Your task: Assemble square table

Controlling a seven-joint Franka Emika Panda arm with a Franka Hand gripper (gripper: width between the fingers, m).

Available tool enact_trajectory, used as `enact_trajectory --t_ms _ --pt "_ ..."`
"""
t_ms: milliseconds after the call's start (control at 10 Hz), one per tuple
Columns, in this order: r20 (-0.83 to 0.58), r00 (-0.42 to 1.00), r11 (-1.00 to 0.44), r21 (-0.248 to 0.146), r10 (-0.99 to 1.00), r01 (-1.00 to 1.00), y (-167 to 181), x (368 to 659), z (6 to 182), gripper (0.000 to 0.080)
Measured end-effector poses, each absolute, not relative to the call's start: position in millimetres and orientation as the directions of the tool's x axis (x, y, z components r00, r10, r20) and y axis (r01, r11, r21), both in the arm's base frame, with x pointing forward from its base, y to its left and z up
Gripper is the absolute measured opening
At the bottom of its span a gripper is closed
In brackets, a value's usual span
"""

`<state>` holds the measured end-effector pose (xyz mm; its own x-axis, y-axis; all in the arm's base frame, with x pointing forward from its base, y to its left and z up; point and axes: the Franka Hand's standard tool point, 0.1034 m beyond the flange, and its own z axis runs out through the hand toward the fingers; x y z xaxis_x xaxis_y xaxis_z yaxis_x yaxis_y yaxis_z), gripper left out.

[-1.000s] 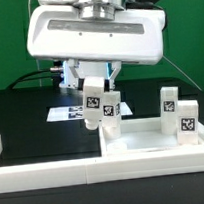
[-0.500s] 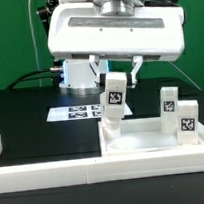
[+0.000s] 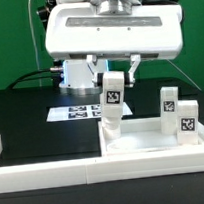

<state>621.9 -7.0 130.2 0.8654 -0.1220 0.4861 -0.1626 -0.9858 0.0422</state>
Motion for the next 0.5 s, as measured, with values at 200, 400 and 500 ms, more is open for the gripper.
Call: enact_trajectory --t_ms 200,400,500 --pt "0.487 0.865 -0.988 0.025 -0.120 -0.151 -11.0 622.4 128.6 0.0290" --pt "0.480 0.867 -0.987 0.016 -0.132 -0.159 -12.6 620.8 124.4 0.0290" --pt "0.480 0.868 -0.988 0.017 -0.129 -0.156 -12.1 620.9 124.3 0.0290"
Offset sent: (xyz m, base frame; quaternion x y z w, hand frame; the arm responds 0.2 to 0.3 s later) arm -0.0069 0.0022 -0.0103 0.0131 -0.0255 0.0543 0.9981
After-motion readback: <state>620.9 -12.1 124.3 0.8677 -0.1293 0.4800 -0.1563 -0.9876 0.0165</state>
